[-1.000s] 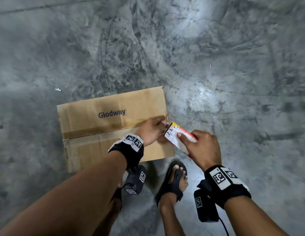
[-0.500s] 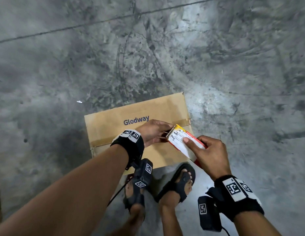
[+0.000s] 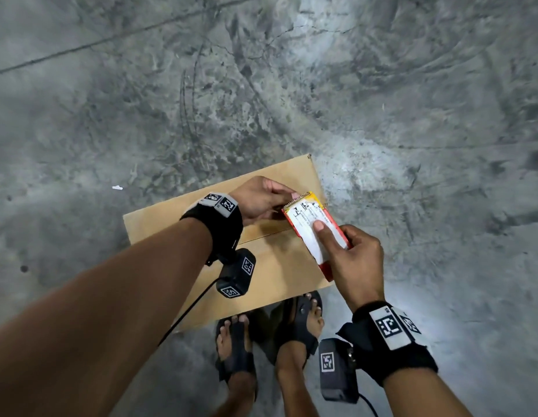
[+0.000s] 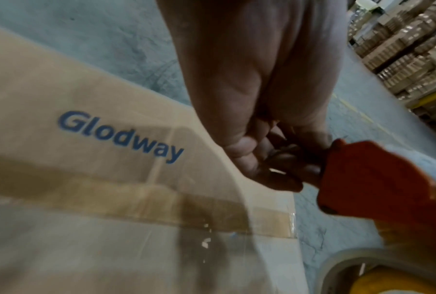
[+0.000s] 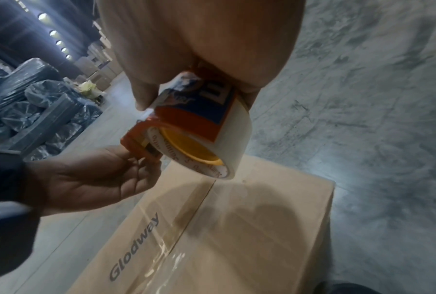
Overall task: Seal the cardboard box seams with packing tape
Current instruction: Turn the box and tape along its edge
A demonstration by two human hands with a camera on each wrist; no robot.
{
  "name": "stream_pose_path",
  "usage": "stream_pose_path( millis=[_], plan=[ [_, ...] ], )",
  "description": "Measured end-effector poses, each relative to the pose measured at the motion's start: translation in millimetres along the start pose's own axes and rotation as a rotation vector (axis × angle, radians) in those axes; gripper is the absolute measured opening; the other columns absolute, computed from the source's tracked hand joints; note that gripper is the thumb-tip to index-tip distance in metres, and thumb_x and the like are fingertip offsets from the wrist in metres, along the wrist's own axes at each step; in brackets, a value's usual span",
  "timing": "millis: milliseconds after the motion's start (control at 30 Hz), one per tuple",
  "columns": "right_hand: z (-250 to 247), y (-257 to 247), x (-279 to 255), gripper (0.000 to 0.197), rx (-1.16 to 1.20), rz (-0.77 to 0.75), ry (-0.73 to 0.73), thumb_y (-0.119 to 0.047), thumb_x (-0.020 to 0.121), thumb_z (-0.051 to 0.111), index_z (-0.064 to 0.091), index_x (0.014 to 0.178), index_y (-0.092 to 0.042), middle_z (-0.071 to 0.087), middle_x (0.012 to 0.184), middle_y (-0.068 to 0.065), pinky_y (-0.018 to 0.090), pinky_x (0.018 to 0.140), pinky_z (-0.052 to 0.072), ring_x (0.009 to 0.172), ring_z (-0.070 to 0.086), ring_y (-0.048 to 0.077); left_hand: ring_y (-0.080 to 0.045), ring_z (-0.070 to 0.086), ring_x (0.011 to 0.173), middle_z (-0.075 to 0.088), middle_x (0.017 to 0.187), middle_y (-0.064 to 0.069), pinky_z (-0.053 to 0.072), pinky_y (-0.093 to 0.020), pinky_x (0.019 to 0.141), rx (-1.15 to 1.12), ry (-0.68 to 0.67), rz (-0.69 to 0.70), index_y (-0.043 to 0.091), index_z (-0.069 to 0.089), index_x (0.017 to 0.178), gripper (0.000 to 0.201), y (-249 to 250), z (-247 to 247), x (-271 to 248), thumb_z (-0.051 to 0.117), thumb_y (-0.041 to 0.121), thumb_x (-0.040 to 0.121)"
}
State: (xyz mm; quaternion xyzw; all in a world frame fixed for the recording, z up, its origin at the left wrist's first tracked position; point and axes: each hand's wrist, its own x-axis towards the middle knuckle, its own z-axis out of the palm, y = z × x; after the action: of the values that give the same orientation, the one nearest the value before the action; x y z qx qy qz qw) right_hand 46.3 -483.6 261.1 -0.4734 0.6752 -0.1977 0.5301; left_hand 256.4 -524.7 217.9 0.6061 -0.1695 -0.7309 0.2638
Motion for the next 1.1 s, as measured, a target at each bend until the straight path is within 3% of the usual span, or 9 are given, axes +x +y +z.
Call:
stream_pose_path(
  millis=[100,200,300,400,467,600,767,967,1100],
  plan=[
    [6.4,-2.2,14.2,0.050,0.046,0.044,0.021,-0.058,0.081,0.073,0.070,0.069,-0.010,0.064,0.054,0.000,0.053,0.052,0.055,0.051,0.055,0.020,-0.012,0.069,0.063,0.076,0.079,-0.009,0.057,-0.021,0.056,0.094,0.010,0.067,-0.008,0.070,0.104,0.022,15.2,-4.8,19.6,0.067,0.008,0.089],
    [8.4,-1.8,21.5,0.053,0.034,0.048,0.026,-0.059,0.083,0.072,0.071,0.072,-0.007,0.069,0.062,0.013,0.053,0.052,0.056,0.052,0.058,0.022,-0.013,0.069,0.066,0.076,0.079,-0.010,0.059,-0.023,0.068,0.203,-0.022,0.122,-0.005,0.072,0.098,0.019,32.2,-14.1,34.7,0.070,0.010,0.087],
    [-3.6,11.7,16.6,0.058,-0.011,0.043,0.065,-0.062,0.084,0.070,0.066,0.068,-0.007,0.066,0.060,0.015,0.055,0.052,0.056,0.053,0.061,0.035,-0.010,0.065,0.056,0.074,0.069,-0.004,0.057,-0.019,0.063,0.230,0.097,0.207,-0.002,0.072,0.093,0.014,59.8,-34.6,54.5,0.071,0.010,0.086],
    [-19.3,30.8,-0.9,0.056,-0.020,0.093,0.050,-0.060,0.086,0.071,0.066,0.069,-0.007,0.063,0.058,0.018,0.056,0.053,0.055,0.054,0.062,0.042,-0.011,0.064,0.055,0.073,0.067,-0.006,0.058,-0.022,0.066,0.256,0.174,0.256,-0.010,0.069,0.097,0.023,85.7,-55.5,73.6,0.072,0.009,0.086],
    [-24.0,41.8,-8.7,0.061,-0.020,0.144,0.048,-0.067,0.082,0.069,0.067,0.072,-0.007,0.064,0.059,0.016,0.056,0.056,0.058,0.057,0.064,0.043,-0.011,0.066,0.057,0.074,0.067,-0.003,0.060,-0.022,0.070,0.323,0.142,0.248,-0.012,0.068,0.100,0.024,93.1,-55.3,87.2,0.070,0.008,0.087],
    [-14.8,56.2,-2.9,0.061,-0.039,0.160,0.070,-0.071,0.082,0.066,0.066,0.070,-0.012,0.067,0.056,0.007,0.054,0.058,0.059,0.054,0.065,0.037,-0.009,0.066,0.057,0.074,0.067,-0.001,0.058,-0.019,0.066,0.406,0.126,0.271,-0.006,0.071,0.094,0.017,87.0,-44.8,111.8,0.070,0.009,0.088],
    [-1.2,61.9,6.2,0.057,-0.042,0.169,0.086,-0.068,0.084,0.068,0.066,0.067,-0.013,0.068,0.055,0.001,0.052,0.052,0.059,0.049,0.065,0.030,-0.012,0.066,0.062,0.074,0.082,-0.014,0.059,-0.022,0.071,0.472,0.174,0.285,-0.001,0.074,0.092,0.015,76.9,-45.1,131.9,0.072,0.014,0.087],
    [-2.1,62.1,11.4,0.049,-0.089,0.161,0.088,-0.056,0.088,0.071,0.065,0.065,-0.013,0.068,0.054,-0.001,0.046,0.052,0.058,0.048,0.064,0.025,-0.010,0.065,0.060,0.073,0.074,-0.007,0.059,-0.023,0.071,0.496,0.235,0.247,-0.003,0.073,0.097,0.021,64.5,-44.9,142.3,0.071,0.017,0.088],
    [-5.2,62.8,13.9,0.046,-0.094,0.176,0.089,-0.054,0.089,0.071,0.066,0.065,-0.015,0.070,0.055,-0.002,0.044,0.052,0.058,0.046,0.064,0.021,-0.010,0.062,0.059,0.070,0.072,-0.006,0.058,-0.023,0.069,0.480,0.265,0.247,0.003,0.072,0.088,0.011,56.3,-40.9,145.8,0.070,0.014,0.089]
  ],
)
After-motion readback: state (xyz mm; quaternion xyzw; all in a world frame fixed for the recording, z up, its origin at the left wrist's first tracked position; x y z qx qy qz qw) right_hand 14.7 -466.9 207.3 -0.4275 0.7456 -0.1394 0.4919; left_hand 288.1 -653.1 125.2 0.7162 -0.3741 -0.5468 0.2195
